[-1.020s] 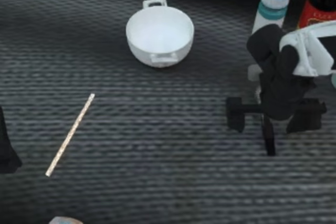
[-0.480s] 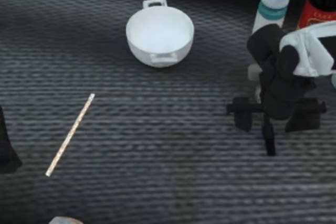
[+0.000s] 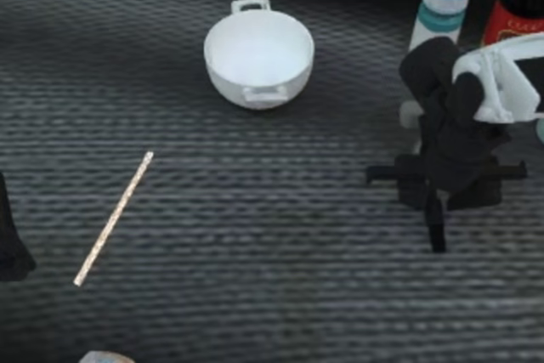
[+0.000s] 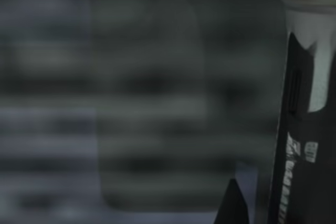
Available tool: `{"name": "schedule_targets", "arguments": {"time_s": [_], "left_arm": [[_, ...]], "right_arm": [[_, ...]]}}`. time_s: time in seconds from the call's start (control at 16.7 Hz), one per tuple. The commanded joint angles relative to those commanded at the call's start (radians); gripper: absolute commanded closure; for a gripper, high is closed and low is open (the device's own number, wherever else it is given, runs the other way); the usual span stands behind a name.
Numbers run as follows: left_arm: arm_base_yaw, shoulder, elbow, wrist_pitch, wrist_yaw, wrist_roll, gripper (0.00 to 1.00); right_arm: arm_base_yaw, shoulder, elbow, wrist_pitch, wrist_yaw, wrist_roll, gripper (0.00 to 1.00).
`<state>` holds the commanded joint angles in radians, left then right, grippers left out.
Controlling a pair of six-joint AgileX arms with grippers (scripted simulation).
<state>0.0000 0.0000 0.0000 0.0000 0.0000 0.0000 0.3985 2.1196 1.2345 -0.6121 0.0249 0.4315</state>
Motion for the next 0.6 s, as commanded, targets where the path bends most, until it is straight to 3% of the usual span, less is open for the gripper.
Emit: {"name": "schedule_targets", "arguments": {"time_s": [0.18,0.24,0.3,0.6], "left_arm": [[0.000,0.000,0.000,0.000,0.000,0.000,0.00],[0.000,0.000,0.000,0.000,0.000,0.000,0.00],[0.000,0.000,0.000,0.000,0.000,0.000,0.00],[0.000,0.000,0.000,0.000,0.000,0.000,0.00]], "right_arm": [[0.000,0.000,0.000,0.000,0.000,0.000,1.00],[-0.001,-0.059,0.019,-0.032,0.030,-0.017,1.00],[0.000,-0.060,0.019,-0.031,0.030,-0.018,1.00],[0.005,-0.089,-0.011,0.123,-0.019,-0.062,1.00]]}}
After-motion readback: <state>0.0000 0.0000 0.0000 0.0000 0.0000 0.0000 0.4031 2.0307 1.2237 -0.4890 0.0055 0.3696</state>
